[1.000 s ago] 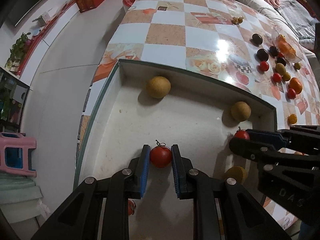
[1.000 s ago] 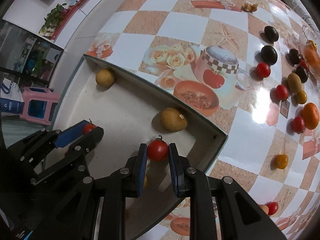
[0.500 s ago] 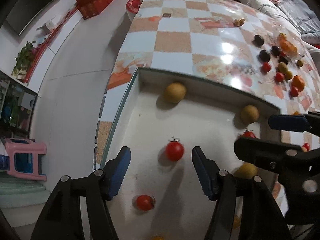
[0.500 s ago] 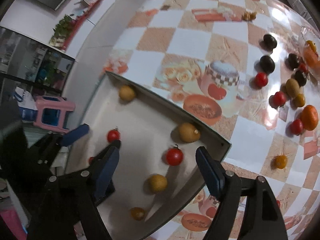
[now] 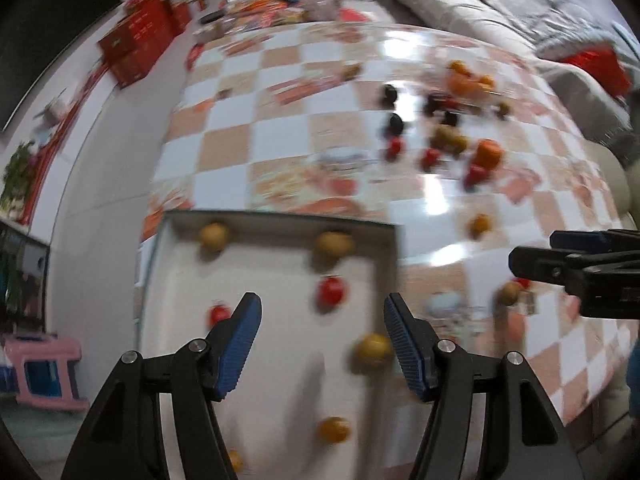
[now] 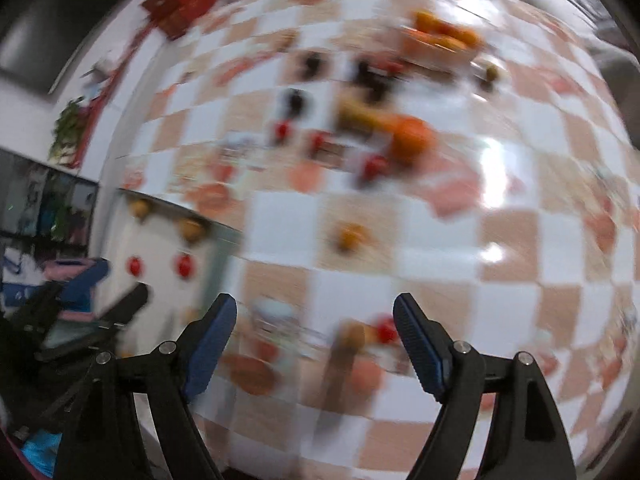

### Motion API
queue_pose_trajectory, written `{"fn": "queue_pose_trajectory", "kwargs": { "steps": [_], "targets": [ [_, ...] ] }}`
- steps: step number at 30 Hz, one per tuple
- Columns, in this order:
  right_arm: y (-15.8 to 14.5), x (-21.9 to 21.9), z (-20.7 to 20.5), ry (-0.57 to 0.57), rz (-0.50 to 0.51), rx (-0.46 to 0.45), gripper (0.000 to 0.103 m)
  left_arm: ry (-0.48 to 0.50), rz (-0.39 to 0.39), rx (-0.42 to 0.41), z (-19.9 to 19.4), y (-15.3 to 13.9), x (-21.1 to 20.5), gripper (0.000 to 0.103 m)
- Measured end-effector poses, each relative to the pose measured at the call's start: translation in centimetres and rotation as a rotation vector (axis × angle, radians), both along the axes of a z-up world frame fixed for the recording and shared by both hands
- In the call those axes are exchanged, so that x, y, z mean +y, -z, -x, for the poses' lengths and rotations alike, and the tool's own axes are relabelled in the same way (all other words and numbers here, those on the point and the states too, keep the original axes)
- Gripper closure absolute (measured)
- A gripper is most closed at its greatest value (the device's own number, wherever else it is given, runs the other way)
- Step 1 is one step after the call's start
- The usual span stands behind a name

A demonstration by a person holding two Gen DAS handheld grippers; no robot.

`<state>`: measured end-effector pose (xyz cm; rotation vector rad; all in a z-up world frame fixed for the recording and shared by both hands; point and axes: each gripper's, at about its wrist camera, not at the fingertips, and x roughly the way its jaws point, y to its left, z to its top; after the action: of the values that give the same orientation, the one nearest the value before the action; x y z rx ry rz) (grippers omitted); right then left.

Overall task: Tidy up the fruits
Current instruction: 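Move both grippers back over the tomatoes on the table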

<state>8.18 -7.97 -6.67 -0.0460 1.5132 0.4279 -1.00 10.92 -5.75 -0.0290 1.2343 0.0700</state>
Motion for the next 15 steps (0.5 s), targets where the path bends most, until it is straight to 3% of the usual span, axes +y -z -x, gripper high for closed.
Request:
{"fn": "queue_pose_trajectory", "kwargs": {
  "steps": [6,15],
  "targets": [
    [1.4,-6.0,1.2,0.021,0.096,0.005,0.02,0.129,0.037,0.006,-0.3,-0.1,-5.9,0.038],
    [3.2,-6.1,2.3,-0.123,0.127,-0.022,0.02,0.234,0.038,0.078,-0.5,2.9,-11.2,0.038]
  ]
}}
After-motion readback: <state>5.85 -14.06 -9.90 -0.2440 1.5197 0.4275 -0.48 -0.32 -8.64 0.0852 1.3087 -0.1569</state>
